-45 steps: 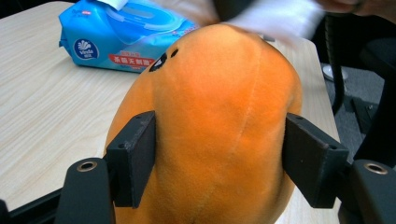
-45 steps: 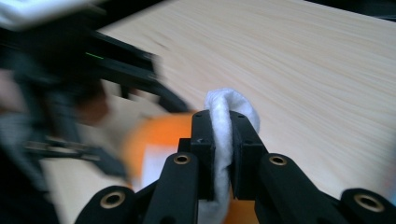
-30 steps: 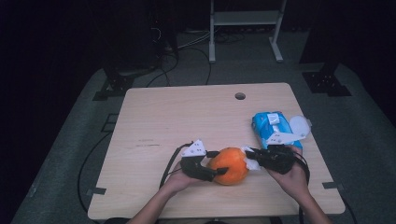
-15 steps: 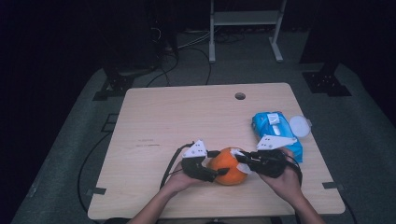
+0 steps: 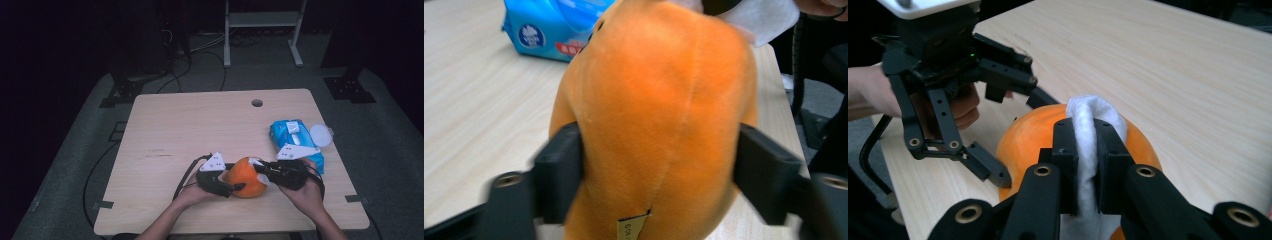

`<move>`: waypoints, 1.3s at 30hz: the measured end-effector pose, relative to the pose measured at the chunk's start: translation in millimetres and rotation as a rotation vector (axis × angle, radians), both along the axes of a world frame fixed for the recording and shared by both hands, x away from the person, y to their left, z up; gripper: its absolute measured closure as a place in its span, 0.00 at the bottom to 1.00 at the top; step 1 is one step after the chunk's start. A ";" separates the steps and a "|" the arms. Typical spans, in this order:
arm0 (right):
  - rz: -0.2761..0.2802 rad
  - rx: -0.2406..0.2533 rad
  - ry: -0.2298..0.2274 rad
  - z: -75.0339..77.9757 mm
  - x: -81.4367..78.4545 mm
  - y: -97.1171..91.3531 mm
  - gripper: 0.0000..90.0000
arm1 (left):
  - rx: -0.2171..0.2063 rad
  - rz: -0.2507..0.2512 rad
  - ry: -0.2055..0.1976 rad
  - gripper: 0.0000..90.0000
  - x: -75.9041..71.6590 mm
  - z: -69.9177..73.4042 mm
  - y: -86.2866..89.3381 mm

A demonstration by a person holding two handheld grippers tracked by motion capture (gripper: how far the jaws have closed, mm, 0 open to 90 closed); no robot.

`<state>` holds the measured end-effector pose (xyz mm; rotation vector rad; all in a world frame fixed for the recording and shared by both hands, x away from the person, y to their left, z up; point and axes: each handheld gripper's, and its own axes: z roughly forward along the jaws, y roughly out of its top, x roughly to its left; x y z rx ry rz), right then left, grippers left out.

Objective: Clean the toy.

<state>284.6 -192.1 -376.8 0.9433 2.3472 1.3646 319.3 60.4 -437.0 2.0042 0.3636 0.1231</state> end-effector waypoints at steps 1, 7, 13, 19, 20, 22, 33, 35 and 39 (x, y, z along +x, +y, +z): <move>-0.003 0.003 -0.010 1.7 -0.5 0.7 0.90 | -0.011 -0.004 0.009 0.39 0.5 3.9 1.9; -0.031 0.059 -0.024 7.1 0.6 -4.5 0.90 | -0.068 -0.002 0.002 0.42 -1.2 27.0 19.0; -0.028 0.047 -0.010 2.6 -2.1 8.8 0.90 | -0.020 0.015 0.012 0.42 -0.7 22.3 17.3; 0.024 -0.001 -0.050 1.4 -14.3 33.5 0.90 | 0.022 0.010 -0.003 0.41 -1.4 19.7 14.7; 0.027 -0.001 -0.051 1.4 -13.4 33.2 0.90 | 0.014 0.013 0.002 0.41 -0.7 19.6 16.5; 0.019 0.014 -0.038 0.4 -8.5 27.8 0.90 | 0.011 0.016 0.003 0.41 -0.5 19.3 16.2; 0.002 0.020 0.008 -9.7 -0.3 16.8 0.90 | -0.014 -0.046 0.073 0.10 15.4 -2.7 20.3; 0.009 0.013 0.005 -9.3 -1.4 19.5 0.90 | -0.012 -0.055 0.069 0.10 15.4 -4.6 19.5; 0.005 0.022 0.010 -9.5 0.1 18.8 0.90 | 0.007 -0.054 0.035 0.20 13.2 -3.7 19.2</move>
